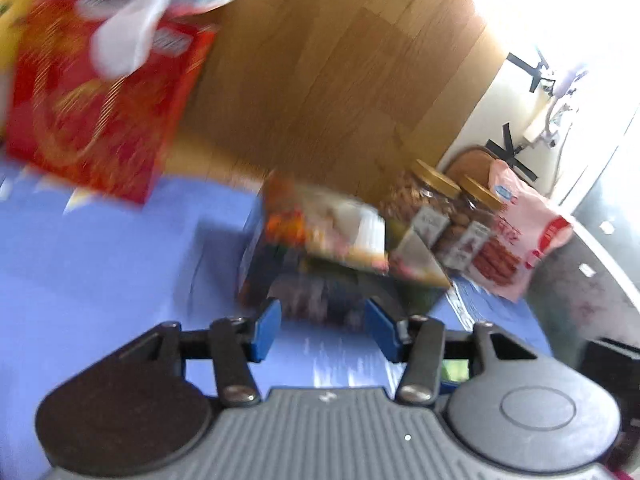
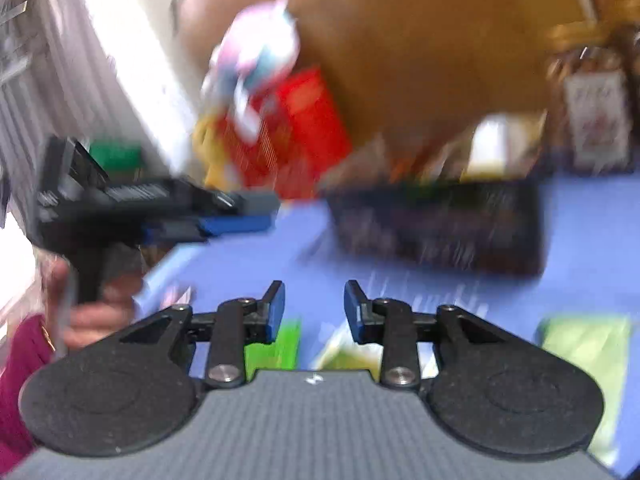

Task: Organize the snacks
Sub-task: 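Grasp the green snack packet with the left gripper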

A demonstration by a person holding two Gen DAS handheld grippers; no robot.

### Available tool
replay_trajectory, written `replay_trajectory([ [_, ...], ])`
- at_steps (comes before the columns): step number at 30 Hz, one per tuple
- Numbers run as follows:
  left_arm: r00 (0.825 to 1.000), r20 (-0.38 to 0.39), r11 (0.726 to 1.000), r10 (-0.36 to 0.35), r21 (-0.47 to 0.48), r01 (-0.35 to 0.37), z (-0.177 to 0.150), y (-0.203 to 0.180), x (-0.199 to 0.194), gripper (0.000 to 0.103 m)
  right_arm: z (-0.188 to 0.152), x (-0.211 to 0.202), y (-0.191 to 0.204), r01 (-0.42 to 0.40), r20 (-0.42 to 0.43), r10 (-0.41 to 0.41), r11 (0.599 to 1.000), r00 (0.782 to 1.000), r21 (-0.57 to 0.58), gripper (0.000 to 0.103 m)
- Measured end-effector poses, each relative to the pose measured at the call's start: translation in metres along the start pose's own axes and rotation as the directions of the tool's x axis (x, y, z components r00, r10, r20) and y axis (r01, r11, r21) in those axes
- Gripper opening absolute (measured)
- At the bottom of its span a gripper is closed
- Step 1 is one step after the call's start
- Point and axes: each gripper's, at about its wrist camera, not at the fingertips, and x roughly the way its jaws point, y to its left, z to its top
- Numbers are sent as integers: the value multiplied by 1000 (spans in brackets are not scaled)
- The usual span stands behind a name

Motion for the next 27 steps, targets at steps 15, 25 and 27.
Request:
replay_trajectory([
  [15, 991, -136, 976, -3, -215, -26, -82, 33, -22, 48, -35, 27, 58, -35, -173, -12, 963, 985, -266, 46],
  [25, 990, -137, 992, -12, -128, -5, -73, 5, -17, 23, -43, 33, 66, 80, -102, -114, 953, 988, -294, 21],
  [27, 991, -131, 996, -25, -87, 14, -66, -10, -13, 21, -41, 29, 61, 85, -79, -109, 961, 991, -262, 17],
])
